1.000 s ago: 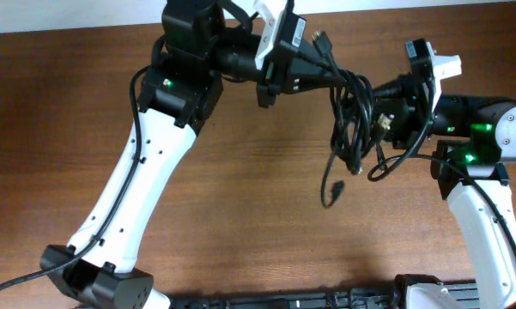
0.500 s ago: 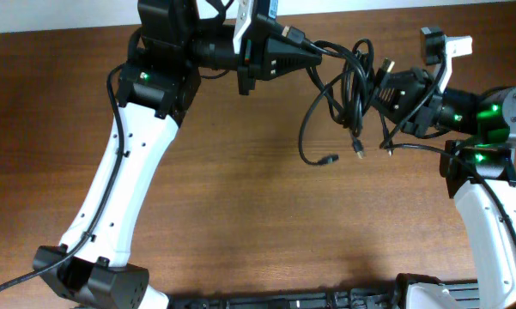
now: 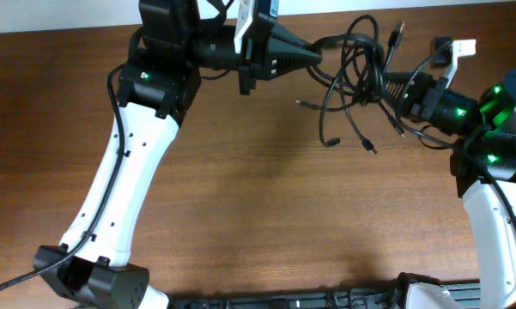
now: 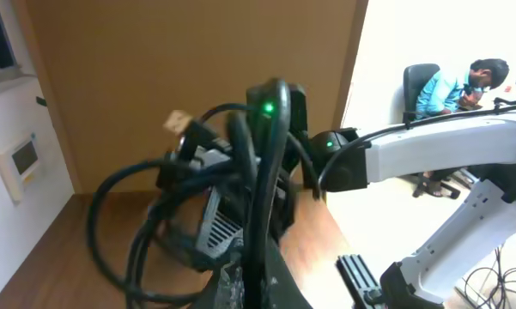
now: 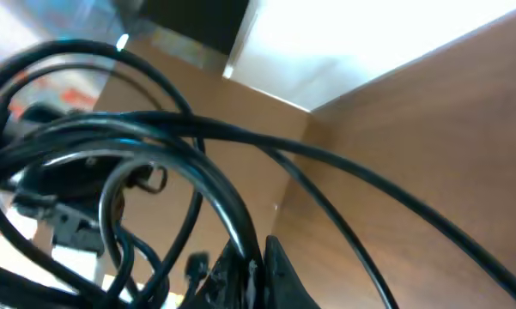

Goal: Untangle cables

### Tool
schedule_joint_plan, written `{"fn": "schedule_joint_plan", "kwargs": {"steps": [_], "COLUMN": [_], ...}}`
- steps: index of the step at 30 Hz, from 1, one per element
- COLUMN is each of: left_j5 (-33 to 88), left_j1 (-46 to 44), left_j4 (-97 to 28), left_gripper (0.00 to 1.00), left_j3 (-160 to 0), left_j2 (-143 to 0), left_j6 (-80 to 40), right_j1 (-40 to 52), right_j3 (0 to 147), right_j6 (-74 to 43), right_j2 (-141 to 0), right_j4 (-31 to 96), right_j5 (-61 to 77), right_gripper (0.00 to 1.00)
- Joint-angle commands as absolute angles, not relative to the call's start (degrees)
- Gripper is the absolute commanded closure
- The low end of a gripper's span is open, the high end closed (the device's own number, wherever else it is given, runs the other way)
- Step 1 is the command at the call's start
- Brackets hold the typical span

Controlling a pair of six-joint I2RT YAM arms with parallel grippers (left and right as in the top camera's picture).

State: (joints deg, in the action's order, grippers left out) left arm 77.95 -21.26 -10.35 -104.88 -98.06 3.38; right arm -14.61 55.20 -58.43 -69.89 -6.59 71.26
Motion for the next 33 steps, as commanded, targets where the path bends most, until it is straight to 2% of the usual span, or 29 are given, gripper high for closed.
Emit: {"fn": "schedule_joint_plan", "kwargs": {"steps": [1,8,9,10,11,12,15,16,21,26,29,33], "left_j5": [80.3,79.9,79.9,79.7,79.6,79.0,79.1,79.3,80.2,81.7,81.7,81.7], "left_j1": [-20.8,-20.8,-20.8,-20.8,-20.8,-20.7,-20.1,-20.1,-19.9,-20.0,-20.8,-22.3], "left_j4": [-9.9,-9.9,-9.9,-9.9,-9.9,-9.9,-10.2,-10.2,-10.2,-10.1,-9.4,-5.3], "left_gripper": [1.00,1.00,1.00,1.00,1.00,1.00,1.00,1.00,1.00,1.00,1.00,1.00], "left_j3": [-105.8,-105.8,-105.8,-105.8,-105.8,-105.8,-105.8,-105.8,-105.8,-105.8,-105.8,-105.8], "left_j2": [-97.3,-97.3,-97.3,-97.3,-97.3,-97.3,-97.3,-97.3,-97.3,-97.3,-97.3,-97.3], "left_j6": [3.3,4.4,4.4,4.4,4.8,4.8,4.8,4.8,4.7,4.1,3.6,2.7], "right_j1": [-15.9,-15.9,-15.9,-15.9,-15.9,-15.9,-15.9,-15.8,-15.8,-15.8,-15.8,-14.3], "right_j3": [54.9,54.9,54.9,54.9,54.9,54.9,54.9,54.9,54.9,54.9,54.9,54.9], "right_j6": [-58.9,-59.0,-59.0,-59.0,-59.0,-59.0,-58.9,-58.2,-37.8,-34.8,-34.7,-28.5], "right_j2": [-69.9,-69.9,-69.9,-69.9,-69.9,-69.9,-69.9,-69.9,-69.9,-69.9,-69.9,-69.9], "right_j4": [1.5,17.4,19.2,20.5,21.6,22.3,23.4,23.1,11.4,-13.0,-15.5,-15.5], "right_j5": [62.5,54.0,53.2,53.2,53.1,53.1,53.4,54.1,67.6,84.2,85.6,88.8], "right_gripper": [0.96,0.96,0.94,0.75,0.52,0.42,0.24,0.21,0.21,0.21,0.21,0.22]}}
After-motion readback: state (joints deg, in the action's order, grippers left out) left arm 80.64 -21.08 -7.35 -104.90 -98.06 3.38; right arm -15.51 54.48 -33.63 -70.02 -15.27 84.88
